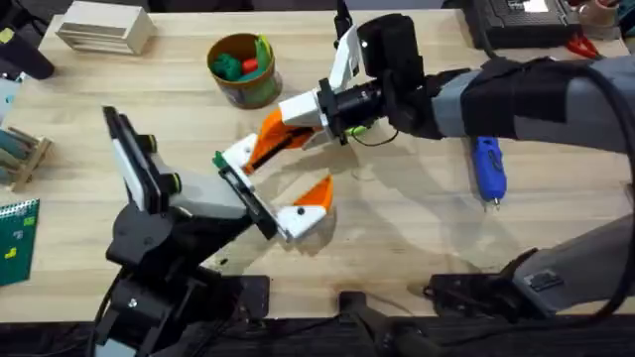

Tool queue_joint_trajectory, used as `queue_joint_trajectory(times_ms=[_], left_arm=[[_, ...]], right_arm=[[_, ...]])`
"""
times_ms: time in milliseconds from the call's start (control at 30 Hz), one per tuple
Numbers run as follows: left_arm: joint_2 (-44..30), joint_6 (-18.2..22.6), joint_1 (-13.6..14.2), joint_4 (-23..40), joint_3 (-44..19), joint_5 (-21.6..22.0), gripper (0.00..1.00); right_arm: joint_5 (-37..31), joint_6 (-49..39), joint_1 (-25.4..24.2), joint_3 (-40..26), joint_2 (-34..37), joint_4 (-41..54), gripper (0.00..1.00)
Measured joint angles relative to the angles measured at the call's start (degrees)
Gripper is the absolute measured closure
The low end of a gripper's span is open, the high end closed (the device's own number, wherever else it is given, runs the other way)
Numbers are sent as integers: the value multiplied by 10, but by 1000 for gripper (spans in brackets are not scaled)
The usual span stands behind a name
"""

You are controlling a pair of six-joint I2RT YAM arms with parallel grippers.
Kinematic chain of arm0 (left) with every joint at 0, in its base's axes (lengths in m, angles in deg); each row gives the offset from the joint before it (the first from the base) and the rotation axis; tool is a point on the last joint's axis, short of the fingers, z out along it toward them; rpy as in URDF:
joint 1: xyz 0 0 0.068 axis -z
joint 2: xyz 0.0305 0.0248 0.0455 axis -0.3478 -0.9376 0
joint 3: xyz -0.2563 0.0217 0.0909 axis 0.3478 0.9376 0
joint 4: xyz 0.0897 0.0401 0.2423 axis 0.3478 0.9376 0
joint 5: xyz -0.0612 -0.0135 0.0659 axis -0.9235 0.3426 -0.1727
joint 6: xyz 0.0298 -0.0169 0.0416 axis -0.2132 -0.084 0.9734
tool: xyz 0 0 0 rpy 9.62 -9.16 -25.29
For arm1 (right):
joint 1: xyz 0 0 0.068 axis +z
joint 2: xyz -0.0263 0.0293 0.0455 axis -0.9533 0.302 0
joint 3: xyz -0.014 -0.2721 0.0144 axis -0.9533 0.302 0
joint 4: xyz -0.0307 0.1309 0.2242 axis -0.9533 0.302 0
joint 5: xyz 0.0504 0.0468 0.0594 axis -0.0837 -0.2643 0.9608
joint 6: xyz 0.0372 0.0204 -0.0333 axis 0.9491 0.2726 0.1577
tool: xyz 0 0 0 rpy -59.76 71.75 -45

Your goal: Pick up the gripper from the table and insert it into the empty holder that is missing its gripper. Then pick up a screw, insert it into the mounting hole, and use the screwdriver to tighten it. Finally, clean up the table by picking up the vegetable and placing it into the bucket.

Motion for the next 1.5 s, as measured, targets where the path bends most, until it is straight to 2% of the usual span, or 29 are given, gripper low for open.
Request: queue_joint_trajectory(times_ms=[200, 367, 433, 500, 533, 567, 767, 933, 1033, 1100, 1133, 1233, 1367, 1500], left_arm=[[0, 4, 3, 0, 0, -6, 14], [3, 16, 11, 0, 0, -44, 14], [4, 19, 11, 0, 0, -53, 14], [4, 21, 11, 0, 0, -57, 14], [4, 22, 11, 0, 0, -58, 14], [4, 23, 11, 0, 0, -61, 14], [4, 24, 11, 0, 0, -65, 14], [4, 25, 11, 0, 0, -66, 14], [4, 25, 11, 0, 0, -67, 14], [4, 25, 11, 0, 0, -67, 14], [4, 25, 11, 0, 0, -67, 14], [4, 25, 11, 0, 0, -67, 12], [4, 25, 11, 0, 0, -67, 14], [4, 25, 11, 0, 0, -67, 14]], right_arm=[[-6, -9, 0, 0, 0, 0, 715], [-14, -16, -7, 0, 5, 0, 630], [-14, -18, -16, 0, 11, 0, 534], [-14, -17, -25, 0, 15, 1, 384], [-14, -19, -29, 0, 16, 2, 267], [-14, -20, -34, 0, 16, 1, 221], [-42, -28, -55, 0, 16, -7, 198], [-107, -75, -80, -2, 16, -4, 196], [-154, -117, -97, -24, 15, 33, 194], [-183, -149, -108, -47, 7, 75, 193], [-233, -209, -121, -91, -22, 160, 193], [-287, -272, -126, -134, -51, 241, 191], [-377, -364, -116, -179, -80, 354, 191], [-457, -443, -89, -191, -88, 425, 191]])
